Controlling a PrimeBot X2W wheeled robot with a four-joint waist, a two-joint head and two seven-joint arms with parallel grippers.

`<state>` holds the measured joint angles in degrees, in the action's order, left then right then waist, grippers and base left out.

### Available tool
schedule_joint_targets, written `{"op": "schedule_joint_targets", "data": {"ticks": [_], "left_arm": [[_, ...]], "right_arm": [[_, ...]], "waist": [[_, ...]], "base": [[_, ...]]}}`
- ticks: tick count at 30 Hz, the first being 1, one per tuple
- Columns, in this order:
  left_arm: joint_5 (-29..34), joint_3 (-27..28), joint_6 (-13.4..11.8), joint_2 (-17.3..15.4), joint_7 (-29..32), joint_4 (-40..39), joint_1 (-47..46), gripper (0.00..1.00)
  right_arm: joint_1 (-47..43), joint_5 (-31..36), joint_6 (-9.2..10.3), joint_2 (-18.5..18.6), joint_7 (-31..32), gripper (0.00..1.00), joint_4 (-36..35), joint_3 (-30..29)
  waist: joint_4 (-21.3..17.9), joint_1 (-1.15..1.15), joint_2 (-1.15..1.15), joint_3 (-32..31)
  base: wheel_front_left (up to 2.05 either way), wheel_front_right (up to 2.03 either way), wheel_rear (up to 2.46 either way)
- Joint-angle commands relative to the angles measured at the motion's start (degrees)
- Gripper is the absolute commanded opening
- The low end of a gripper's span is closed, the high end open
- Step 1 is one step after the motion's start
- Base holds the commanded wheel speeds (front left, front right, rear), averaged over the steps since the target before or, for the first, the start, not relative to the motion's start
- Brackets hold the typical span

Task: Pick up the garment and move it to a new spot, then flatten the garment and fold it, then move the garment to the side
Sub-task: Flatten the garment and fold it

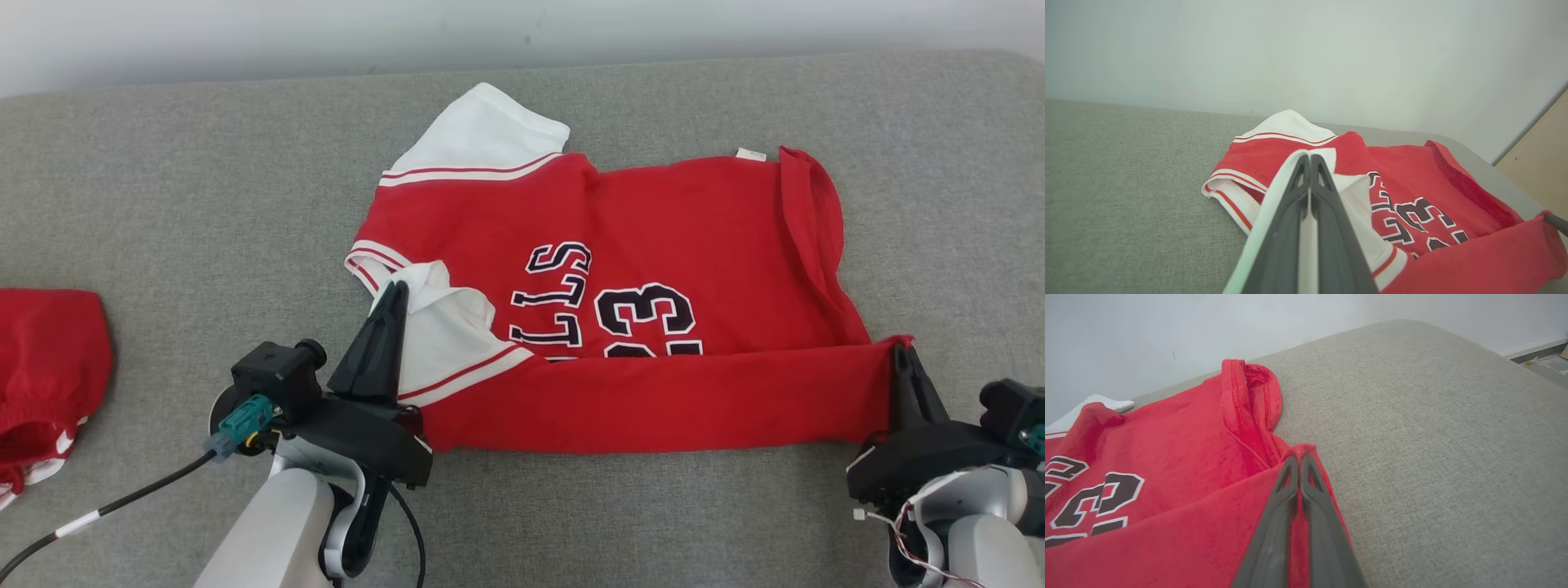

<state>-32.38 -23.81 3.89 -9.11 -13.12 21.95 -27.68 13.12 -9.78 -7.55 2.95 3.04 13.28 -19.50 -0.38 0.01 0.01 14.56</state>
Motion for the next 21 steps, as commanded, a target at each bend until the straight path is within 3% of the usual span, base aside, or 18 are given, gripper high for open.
{"op": "schedule_joint_targets", "data": {"ticks": [1,4,5,6,7,13,21], "left_arm": [[0.26,0.18,-0.33,0.14,-0.55,0.55,-0.86,0.00],[0.97,0.47,-0.92,0.44,-1.07,1.81,-1.52,0.00],[1.44,0.55,-1.36,0.49,-1.24,2.25,-1.78,0.00],[1.91,0.63,-1.57,0.56,-1.51,2.70,-2.03,0.36],[2.35,0.45,-1.81,0.64,-1.53,3.30,-2.08,1.00],[5.75,1.29,-4.04,-0.37,-2.04,3.78,-1.56,1.00],[10.47,0.00,-8.35,-5.63,1.26,-0.57,8.03,1.00]], "right_arm": [[0.64,0.56,0.14,-0.14,-0.20,0.00,0.23,0.21],[1.12,1.03,0.14,-0.12,-0.58,0.00,0.83,-0.04],[1.26,1.06,0.14,-0.13,-0.67,0.51,1.05,-0.15],[1.51,0.69,0.14,-0.14,-0.94,1.00,1.30,-0.34],[1.68,0.20,0.14,-0.14,-1.12,1.00,1.58,-0.26],[1.47,-2.40,0.14,-0.13,-1.74,1.00,0.47,0.32],[-5.63,-6.31,0.14,-0.13,6.61,1.00,-9.95,-3.48]], "waist": [[-0.06,-0.01,-0.01,-0.01],[0.02,-0.01,-0.01,-0.17],[0.09,-0.01,-0.01,-0.25],[0.16,-0.01,-0.01,-0.36],[0.23,-0.01,-0.01,-0.51],[0.59,-0.01,-0.01,-1.49],[0.51,-0.01,-0.01,-3.38]], "base": [[0.00,0.00,0.00],[0.00,0.00,0.00],[0.00,0.00,0.00],[0.00,0.00,0.00],[0.00,0.00,0.00],[0.00,0.00,0.00],[0.00,0.00,0.00]]}}
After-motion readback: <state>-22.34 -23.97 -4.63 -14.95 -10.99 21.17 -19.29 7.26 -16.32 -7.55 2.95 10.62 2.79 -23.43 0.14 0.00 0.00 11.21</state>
